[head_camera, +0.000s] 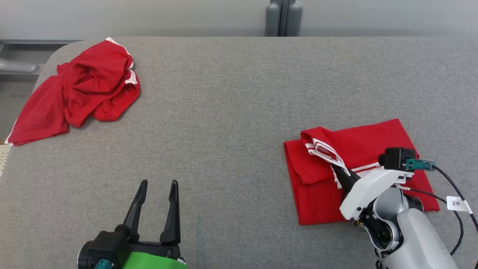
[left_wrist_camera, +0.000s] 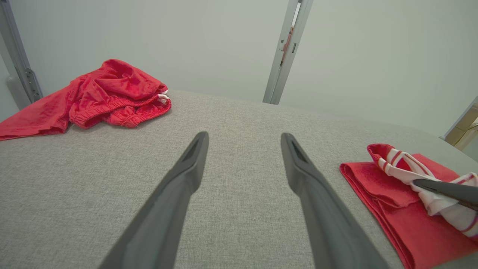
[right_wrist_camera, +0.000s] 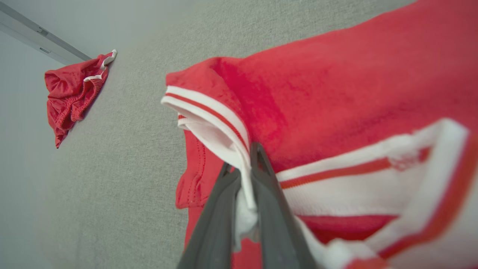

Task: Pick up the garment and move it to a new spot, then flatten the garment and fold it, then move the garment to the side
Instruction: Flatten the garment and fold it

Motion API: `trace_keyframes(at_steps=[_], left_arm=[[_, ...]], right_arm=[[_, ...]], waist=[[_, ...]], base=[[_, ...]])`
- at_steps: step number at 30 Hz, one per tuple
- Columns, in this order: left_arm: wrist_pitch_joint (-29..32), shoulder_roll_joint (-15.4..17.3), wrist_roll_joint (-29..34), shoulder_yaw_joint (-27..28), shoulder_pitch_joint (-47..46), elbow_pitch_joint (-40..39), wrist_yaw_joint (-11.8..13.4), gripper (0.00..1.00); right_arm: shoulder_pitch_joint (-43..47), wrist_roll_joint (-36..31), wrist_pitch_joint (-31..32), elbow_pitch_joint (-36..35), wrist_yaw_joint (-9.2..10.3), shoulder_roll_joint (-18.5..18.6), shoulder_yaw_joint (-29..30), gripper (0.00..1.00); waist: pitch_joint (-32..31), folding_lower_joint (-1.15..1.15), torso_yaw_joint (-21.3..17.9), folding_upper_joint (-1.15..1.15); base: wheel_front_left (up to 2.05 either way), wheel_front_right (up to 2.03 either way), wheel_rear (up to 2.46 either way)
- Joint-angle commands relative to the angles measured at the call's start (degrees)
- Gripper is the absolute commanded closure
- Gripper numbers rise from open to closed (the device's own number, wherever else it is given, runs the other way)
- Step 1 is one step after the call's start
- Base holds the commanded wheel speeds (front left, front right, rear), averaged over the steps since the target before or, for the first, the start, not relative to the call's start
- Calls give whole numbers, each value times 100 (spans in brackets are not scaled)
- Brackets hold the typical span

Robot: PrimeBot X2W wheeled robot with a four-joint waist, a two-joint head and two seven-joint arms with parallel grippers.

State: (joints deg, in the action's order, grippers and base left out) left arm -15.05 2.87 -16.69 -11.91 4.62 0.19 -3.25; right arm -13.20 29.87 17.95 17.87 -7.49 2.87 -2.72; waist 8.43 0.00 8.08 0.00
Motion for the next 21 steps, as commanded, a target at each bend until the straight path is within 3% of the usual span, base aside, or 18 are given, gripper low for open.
trace_keyframes(at_steps=[1, 9, 10, 11, 12, 13, 21], left_arm=[[-16, 8, -21, -2, 75, 11, 32, 0], [-16, 8, 20, 0, 98, 58, 20, 0], [-16, 7, 31, 2, 101, 61, 15, 0], [-16, 7, 34, 6, 98, 57, 11, 0], [-16, 7, 39, 16, 96, 55, 8, 0], [-16, 7, 44, 21, 93, 52, 5, 0], [-16, 7, 59, 82, 111, 42, -9, 0]], right_arm=[[-89, 46, -87, 84, 1, 4, -46, 100], [-287, 281, -427, 547, 1, 3, -352, 100], [-307, 323, -479, 597, 1, 4, -384, 95], [-337, 385, -512, 608, 1, 3, -455, 78], [-368, 471, -588, 605, 1, 3, -529, 10], [-383, 569, -666, 600, 1, 1, -571, 0], [-212, 1486, -1111, 24, 1, 15, -1294, 0]], waist=[[-5, 0, 11, 0], [-10, 0, 42, 0], [-11, 0, 42, 0], [-5, 0, 41, 0], [3, 0, 40, 0], [11, 0, 38, 0], [29, 0, -32, 0]], base=[[0, 0, 0], [0, 0, 0], [0, 0, 0], [0, 0, 0], [0, 0, 0], [0, 0, 0], [0, 0, 0]])
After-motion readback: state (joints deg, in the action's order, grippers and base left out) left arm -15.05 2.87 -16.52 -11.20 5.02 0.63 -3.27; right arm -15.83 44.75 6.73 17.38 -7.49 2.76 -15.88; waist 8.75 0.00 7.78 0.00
